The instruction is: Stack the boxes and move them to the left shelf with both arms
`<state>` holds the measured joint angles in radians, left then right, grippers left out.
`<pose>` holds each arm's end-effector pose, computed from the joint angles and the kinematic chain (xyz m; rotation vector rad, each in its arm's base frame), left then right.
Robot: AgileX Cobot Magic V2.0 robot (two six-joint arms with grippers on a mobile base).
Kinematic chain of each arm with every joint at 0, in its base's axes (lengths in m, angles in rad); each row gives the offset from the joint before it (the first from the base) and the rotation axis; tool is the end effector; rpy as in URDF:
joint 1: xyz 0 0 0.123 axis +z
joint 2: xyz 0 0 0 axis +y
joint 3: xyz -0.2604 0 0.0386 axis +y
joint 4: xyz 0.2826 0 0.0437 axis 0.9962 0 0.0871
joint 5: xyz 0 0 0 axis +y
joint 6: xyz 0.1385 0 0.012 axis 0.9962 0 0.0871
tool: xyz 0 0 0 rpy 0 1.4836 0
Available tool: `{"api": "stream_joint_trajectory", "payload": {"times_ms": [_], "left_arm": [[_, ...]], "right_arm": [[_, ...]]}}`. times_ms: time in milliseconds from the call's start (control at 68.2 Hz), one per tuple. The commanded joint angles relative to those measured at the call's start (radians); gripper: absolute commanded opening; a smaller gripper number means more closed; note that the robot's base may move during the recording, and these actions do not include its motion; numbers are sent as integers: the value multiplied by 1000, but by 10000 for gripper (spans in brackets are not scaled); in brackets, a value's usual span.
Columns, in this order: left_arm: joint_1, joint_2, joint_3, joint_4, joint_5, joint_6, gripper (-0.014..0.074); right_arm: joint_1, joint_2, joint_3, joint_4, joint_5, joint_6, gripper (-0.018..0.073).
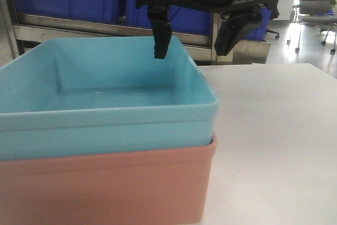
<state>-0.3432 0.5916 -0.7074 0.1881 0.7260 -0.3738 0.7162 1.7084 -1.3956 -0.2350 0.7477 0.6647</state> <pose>0.1952 -0.0514 0.3084 0.0398 2.0878 -0.2210 0.3426 0.2690 0.2178 -0.2217 2.5272 0.2879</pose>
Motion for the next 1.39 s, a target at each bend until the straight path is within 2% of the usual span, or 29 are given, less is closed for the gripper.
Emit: {"api": "stream_joint_trajectory", "payload": {"times_ms": [0,103,279,337,557,836,1378], "left_arm": [[1,96,-80,-32,-42,1,556],[1,202,-121,-68,-38,57,556],[1,389,-202,-201,1,59,554],[0,448,-227,-222,8,59,553],[0,664,-283,-231,8,50,553],[0,841,-287,-242,-4,50,553],[0,981,-287,-258,-85,50,539]], "right_arm": [[1,-56,-41,-29,-6,-20,612],[1,-56,-41,-53,8,-21,612],[1,-56,-41,-59,39,-21,612],[1,-56,-41,-57,42,-21,612],[1,-46,-41,-24,40,-21,612],[1,67,-41,11,37,-25,612],[1,205,-41,11,15,-59,612]]}}
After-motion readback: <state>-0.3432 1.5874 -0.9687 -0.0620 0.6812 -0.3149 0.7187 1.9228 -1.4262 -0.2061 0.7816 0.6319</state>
